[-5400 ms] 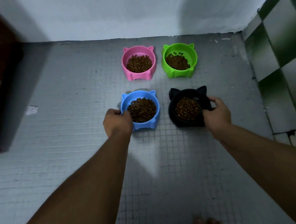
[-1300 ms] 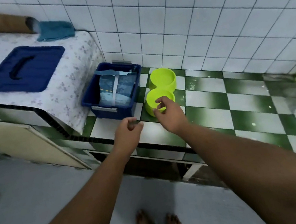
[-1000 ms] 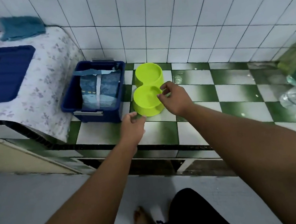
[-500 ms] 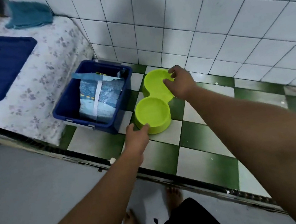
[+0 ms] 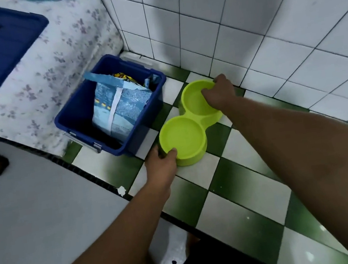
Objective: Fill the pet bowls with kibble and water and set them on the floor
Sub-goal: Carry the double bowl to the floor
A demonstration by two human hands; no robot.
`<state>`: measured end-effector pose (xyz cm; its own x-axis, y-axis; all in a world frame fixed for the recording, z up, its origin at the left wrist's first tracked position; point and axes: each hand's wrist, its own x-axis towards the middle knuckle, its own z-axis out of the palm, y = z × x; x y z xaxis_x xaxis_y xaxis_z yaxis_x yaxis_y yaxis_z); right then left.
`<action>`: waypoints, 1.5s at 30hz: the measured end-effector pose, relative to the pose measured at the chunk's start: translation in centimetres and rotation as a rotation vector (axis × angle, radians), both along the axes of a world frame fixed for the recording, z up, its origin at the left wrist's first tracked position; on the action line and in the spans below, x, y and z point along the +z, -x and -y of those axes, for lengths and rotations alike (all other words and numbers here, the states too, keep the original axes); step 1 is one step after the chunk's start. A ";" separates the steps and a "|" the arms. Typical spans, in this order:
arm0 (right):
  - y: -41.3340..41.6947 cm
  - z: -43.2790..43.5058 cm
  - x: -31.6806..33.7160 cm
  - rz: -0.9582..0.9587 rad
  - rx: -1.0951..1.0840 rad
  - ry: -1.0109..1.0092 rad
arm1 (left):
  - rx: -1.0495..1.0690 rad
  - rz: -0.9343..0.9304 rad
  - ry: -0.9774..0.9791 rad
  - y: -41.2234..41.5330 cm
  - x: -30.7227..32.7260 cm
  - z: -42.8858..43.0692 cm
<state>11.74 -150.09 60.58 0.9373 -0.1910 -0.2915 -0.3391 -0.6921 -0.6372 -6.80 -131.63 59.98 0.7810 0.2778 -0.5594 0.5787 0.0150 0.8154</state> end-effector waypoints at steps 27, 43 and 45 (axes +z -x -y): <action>15.9 -2.7 0.8 0.107 -0.260 -0.233 | 0.077 0.145 -0.136 10.2 -1.7 -8.7; 29.9 -25.5 3.7 -0.045 -0.027 -0.539 | 0.474 0.300 -0.193 24.8 1.6 -32.2; 30.7 -29.2 3.9 -0.065 0.038 -0.525 | 0.533 0.306 -0.214 26.4 2.0 -35.6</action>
